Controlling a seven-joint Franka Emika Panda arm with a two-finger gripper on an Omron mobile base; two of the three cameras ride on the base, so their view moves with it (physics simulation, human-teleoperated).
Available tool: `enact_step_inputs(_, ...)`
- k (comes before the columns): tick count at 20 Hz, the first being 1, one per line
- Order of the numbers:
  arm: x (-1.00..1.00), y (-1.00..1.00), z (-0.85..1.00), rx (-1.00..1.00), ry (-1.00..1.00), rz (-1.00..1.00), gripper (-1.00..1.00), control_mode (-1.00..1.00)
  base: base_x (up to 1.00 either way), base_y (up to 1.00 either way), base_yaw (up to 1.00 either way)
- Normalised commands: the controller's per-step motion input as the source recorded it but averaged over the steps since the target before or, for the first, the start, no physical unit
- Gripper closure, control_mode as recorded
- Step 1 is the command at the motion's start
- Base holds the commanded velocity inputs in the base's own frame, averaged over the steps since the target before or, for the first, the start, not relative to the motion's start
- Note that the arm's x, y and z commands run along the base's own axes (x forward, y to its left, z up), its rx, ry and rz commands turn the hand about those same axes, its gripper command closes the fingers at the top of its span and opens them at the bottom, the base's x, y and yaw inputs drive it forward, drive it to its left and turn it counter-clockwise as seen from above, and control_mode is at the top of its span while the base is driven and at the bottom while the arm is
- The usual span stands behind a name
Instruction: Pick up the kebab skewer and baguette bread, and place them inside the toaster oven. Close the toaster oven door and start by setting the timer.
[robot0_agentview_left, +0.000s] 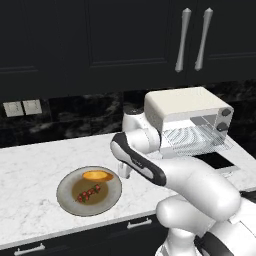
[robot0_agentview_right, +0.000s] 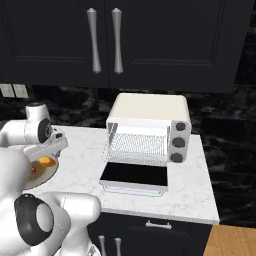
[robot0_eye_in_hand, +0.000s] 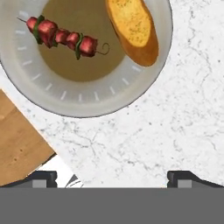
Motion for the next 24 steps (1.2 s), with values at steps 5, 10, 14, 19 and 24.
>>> enact_step_inputs(5, 0.43, 0.28, -0.25, 0.0, 0.0, 0.04, -1.0, -1.0, 0.0, 0.0, 0.0)
enact_step_inputs(10, 0.26, 0.05, -0.24, 0.01, -0.04, 0.01, -1.0, -1.0, 0.0, 0.0, 0.0)
enact_step_inputs(14, 0.14, 0.25, -0.17, 0.0, -0.03, 0.03, -1.0, -1.0, 0.0, 0.0, 0.0)
enact_step_inputs(19, 0.13, 0.44, -0.13, 0.0, 0.0, 0.08, -1.0, -1.0, 0.0, 0.0, 0.0)
enact_step_inputs(24, 0.16, 0.2, -0.14, 0.0, 0.0, 0.1, -1.0, -1.0, 0.0, 0.0, 0.0)
